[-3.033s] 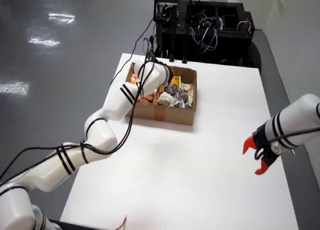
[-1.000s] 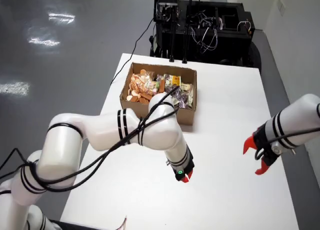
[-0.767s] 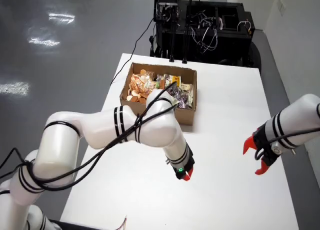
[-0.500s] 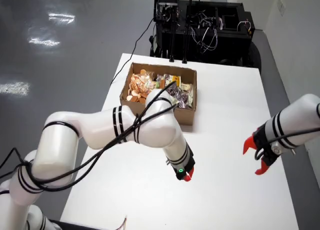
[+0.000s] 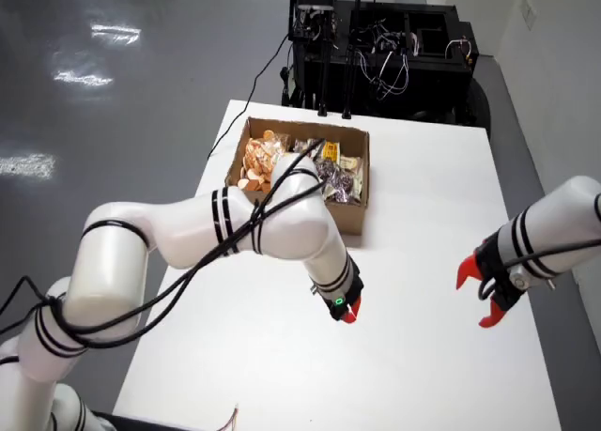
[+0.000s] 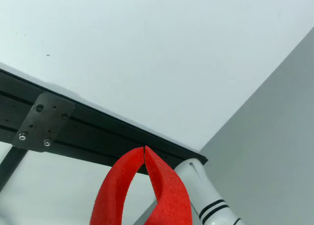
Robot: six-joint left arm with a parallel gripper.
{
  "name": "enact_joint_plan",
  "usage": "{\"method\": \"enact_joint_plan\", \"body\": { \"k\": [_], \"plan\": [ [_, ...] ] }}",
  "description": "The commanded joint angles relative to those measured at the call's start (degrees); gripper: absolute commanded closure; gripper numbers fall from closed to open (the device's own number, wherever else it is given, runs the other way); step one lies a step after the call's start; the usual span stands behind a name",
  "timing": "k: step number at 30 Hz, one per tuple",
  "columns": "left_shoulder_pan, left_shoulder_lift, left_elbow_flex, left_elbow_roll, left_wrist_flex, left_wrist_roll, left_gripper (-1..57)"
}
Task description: Grasp a snack and put it in the bin.
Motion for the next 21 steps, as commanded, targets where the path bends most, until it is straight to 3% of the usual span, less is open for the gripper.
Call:
{"method": "enact_joint_plan", "body": {
  "k": [1, 21],
  "plan": [
    [0.4, 0.1, 0.0, 0.1, 0.0, 0.2, 56.9],
    [3.9, 2.0, -3.2, 0.4, -0.3, 1.6, 56.4]
  ]
}}
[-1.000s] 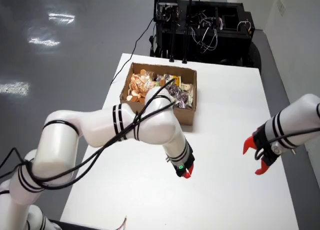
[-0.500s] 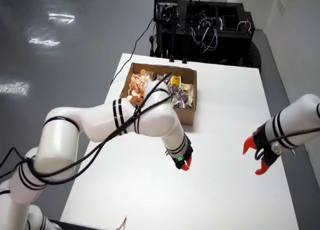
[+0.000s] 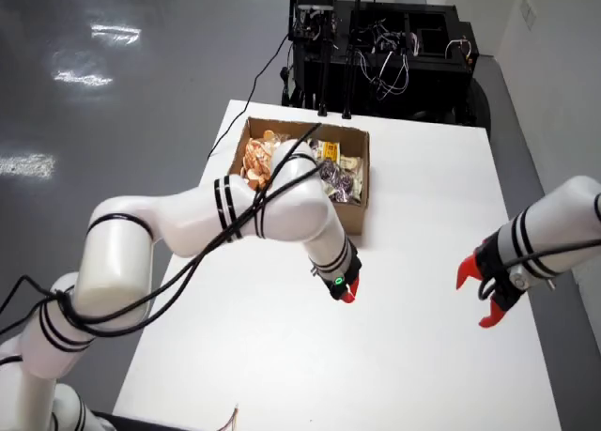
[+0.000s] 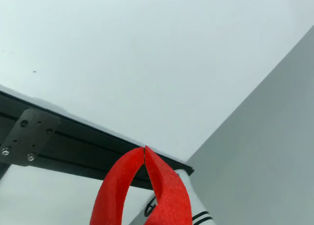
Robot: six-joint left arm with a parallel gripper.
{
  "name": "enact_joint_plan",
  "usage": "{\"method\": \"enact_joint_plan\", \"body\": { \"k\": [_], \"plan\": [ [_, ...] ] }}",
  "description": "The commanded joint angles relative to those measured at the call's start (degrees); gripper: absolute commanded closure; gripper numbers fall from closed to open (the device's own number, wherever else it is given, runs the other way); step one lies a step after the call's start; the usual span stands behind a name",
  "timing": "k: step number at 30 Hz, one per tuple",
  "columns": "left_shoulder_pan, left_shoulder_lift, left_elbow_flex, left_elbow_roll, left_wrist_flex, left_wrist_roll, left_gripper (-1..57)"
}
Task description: Grasp a snack and put it in the bin.
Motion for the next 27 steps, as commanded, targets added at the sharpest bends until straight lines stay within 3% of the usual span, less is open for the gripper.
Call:
{"method": "enact_joint_plan", "body": {
  "k": [1, 10, 27],
  "plan": [
    [0.9, 1.0, -1.7, 0.0, -0.1, 1.3, 56.3],
    [2.3, 6.4, -10.8, 0.1, -0.1, 6.8, 56.3],
    [2.2, 22.8, -40.5, 0.0, 0.0, 9.5, 56.3]
  ]
}}
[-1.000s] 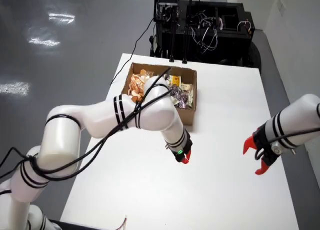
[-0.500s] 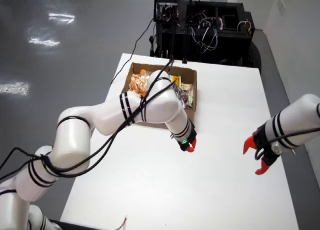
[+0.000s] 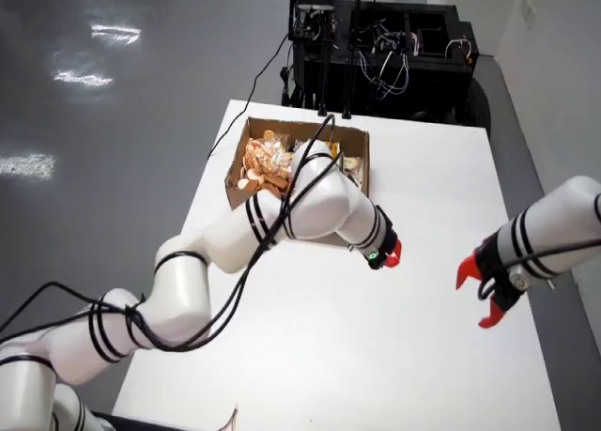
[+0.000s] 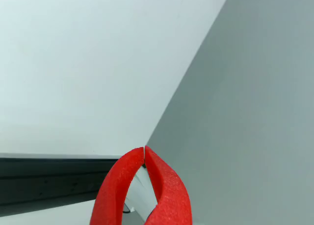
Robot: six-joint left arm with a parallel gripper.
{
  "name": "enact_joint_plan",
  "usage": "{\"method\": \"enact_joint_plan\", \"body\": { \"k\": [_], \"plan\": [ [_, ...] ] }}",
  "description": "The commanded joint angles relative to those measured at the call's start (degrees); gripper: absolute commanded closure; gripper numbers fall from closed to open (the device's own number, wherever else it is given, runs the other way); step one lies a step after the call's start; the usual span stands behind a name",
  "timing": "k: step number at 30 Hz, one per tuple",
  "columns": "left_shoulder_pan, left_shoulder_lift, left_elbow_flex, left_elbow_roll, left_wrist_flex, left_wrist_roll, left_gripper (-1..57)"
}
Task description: Grasp a snack and put it in the bin.
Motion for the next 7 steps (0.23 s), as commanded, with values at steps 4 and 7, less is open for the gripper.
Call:
{"method": "enact_joint_plan", "body": {
  "k": [4, 7],
  "plan": [
    [-0.8, 2.6, -4.8, -0.1, 0.0, 0.9, 56.3],
    [-1.2, 3.0, -5.4, -0.1, 0.0, 1.0, 56.3]
  ]
}}
